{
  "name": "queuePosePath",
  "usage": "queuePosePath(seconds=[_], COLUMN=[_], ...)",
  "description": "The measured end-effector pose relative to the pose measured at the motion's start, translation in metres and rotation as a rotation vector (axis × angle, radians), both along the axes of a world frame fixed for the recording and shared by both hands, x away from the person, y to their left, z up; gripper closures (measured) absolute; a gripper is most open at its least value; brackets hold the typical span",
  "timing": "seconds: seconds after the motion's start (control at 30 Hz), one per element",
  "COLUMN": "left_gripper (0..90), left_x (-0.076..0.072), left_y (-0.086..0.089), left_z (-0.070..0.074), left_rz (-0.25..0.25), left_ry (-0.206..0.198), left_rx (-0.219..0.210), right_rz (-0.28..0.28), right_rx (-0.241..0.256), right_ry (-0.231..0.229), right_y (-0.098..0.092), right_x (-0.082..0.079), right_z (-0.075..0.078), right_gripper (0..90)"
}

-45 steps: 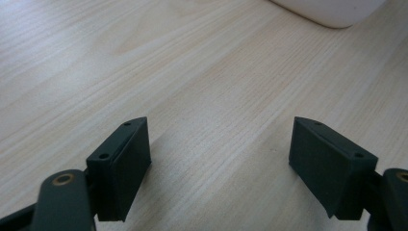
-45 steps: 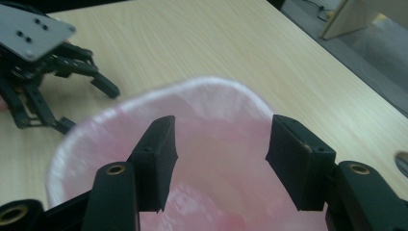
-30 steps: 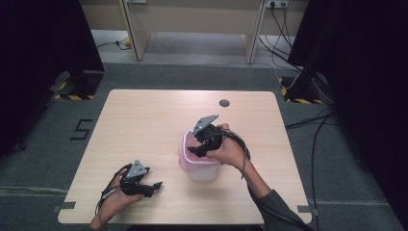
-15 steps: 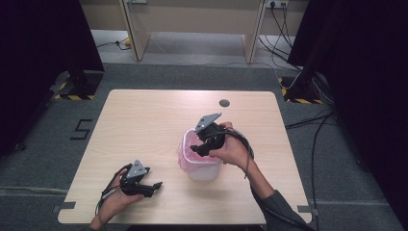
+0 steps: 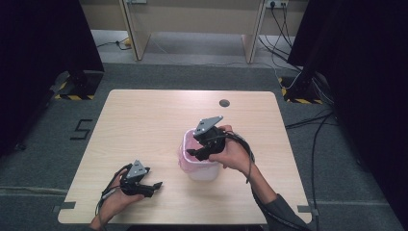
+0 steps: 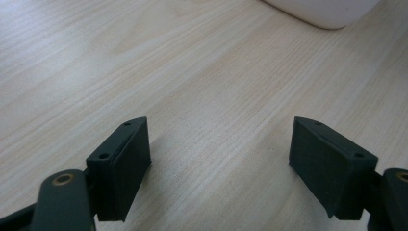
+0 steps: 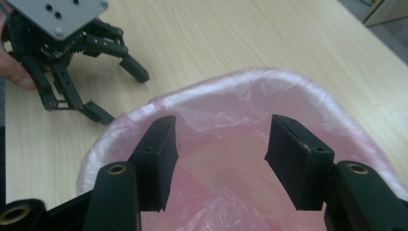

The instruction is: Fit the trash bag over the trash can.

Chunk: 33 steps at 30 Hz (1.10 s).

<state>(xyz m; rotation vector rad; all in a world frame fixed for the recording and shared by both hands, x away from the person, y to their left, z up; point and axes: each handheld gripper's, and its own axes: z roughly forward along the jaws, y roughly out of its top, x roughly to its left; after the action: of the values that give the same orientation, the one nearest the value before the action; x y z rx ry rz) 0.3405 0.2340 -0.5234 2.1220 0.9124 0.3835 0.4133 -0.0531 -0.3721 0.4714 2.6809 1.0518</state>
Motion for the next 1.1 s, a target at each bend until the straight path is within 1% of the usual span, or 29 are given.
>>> queuePosePath(seconds=[0.03, 0.1, 0.13, 0.17, 0.2, 0.23, 0.33, 0.37, 0.4, 0.43, 0.47, 0.5, 0.53, 0.57, 0.6, 0.63, 0.67, 0.7, 0.73, 0.83, 0.87, 0.9, 1.07, 1.1], left_gripper=[21.8, 21.8, 21.8, 21.8, 21.8, 21.8, 21.8, 21.8, 21.8, 21.8, 21.8, 21.8, 21.8, 21.8, 21.8, 21.8, 21.8, 21.8, 21.8, 21.8, 21.8, 21.8, 21.6, 21.6], left_x=[0.0, 0.0, 0.0, 0.0, 0.0, 0.0, 0.0, 0.0, 0.0, 0.0, 0.0, 0.0, 0.0, 0.0, 0.0, 0.0, 0.0, 0.0, 0.0, 0.0, 0.0, 0.001, 0.001, 0.001], left_y=[0.0, 0.0, 0.0, 0.0, 0.0, 0.0, 0.0, 0.0, 0.0, 0.0, 0.0, 0.0, 0.0, 0.0, 0.0, 0.0, 0.0, 0.0, 0.0, 0.0, 0.0, 0.001, 0.001, 0.0], left_z=[0.0, 0.0, 0.0, 0.0, 0.0, 0.0, 0.0, 0.0, 0.0, 0.0, 0.0, 0.0, 0.0, 0.0, 0.0, 0.0, 0.0, 0.0, 0.0, 0.0, 0.0, 0.0, 0.0, 0.0], left_rz=[0.0, 0.0, 0.0, 0.0, 0.0, 0.001, 0.001, 0.001, 0.001, 0.001, 0.001, 0.0, 0.0, 0.0, 0.0, 0.001, 0.001, 0.001, 0.001, 0.001, 0.001, -0.001, -0.003, -0.002], left_ry=[0.0, 0.0, 0.0, 0.0, 0.0, -0.001, 0.0, 0.0, 0.0, -0.001, -0.001, 0.0, 0.0, 0.0, 0.0, -0.001, -0.001, 0.0, 0.0, 0.001, 0.001, 0.003, 0.003, 0.0], left_rx=[0.0, 0.0, 0.0, 0.0, 0.0, 0.0, 0.0, 0.0, 0.0, 0.0, 0.0, 0.0, 0.0, 0.0, 0.0, 0.0, 0.0, -0.001, -0.001, -0.003, -0.003, -0.008, -0.007, -0.003], right_rz=[0.001, -0.001, -0.001, -0.006, -0.006, -0.013, -0.026, -0.03, -0.03, -0.038, -0.038, -0.045, -0.045, -0.055, -0.055, -0.068, -0.068, -0.082, -0.082, -0.105, -0.105, -0.125, -0.165, -0.165], right_rx=[-0.012, -0.022, -0.022, -0.026, -0.026, -0.026, -0.02, -0.017, -0.017, 0.009, 0.009, 0.024, 0.024, 0.037, 0.037, 0.052, 0.052, 0.07, 0.07, 0.099, 0.099, 0.113, 0.145, 0.145], right_ry=[0.017, 0.03, 0.03, 0.05, 0.05, 0.071, 0.079, 0.07, 0.07, 0.059, 0.059, 0.039, 0.039, 0.028, 0.028, 0.021, 0.021, 0.011, 0.011, -0.01, -0.01, -0.019, -0.03, -0.03], right_y=[0.002, 0.002, 0.002, 0.001, 0.001, 0.0, -0.002, -0.004, -0.004, -0.006, -0.006, -0.009, -0.009, -0.012, -0.012, -0.016, -0.016, -0.022, -0.022, -0.034, -0.034, -0.041, -0.059, -0.059], right_x=[0.001, 0.004, 0.004, 0.006, 0.006, 0.008, 0.009, 0.009, 0.009, 0.007, 0.007, 0.006, 0.006, 0.006, 0.006, 0.006, 0.006, 0.006, 0.006, 0.006, 0.006, 0.006, 0.004, 0.004], right_z=[-0.006, -0.011, -0.011, -0.016, -0.016, -0.02, -0.02, -0.017, -0.017, -0.01, -0.01, -0.003, -0.003, 0.002, 0.002, 0.005, 0.005, 0.008, 0.008, 0.012, 0.012, 0.014, 0.015, 0.015], right_gripper=[43.8, 43.7, 43.7, 43.5, 43.5, 42.7, 42.3, 42.1, 42.1, 42.1, 42.1, 42.0, 42.0, 41.9, 41.9, 41.7, 41.7, 41.4, 41.4, 40.8, 40.8, 40.6, 40.0, 40.0])
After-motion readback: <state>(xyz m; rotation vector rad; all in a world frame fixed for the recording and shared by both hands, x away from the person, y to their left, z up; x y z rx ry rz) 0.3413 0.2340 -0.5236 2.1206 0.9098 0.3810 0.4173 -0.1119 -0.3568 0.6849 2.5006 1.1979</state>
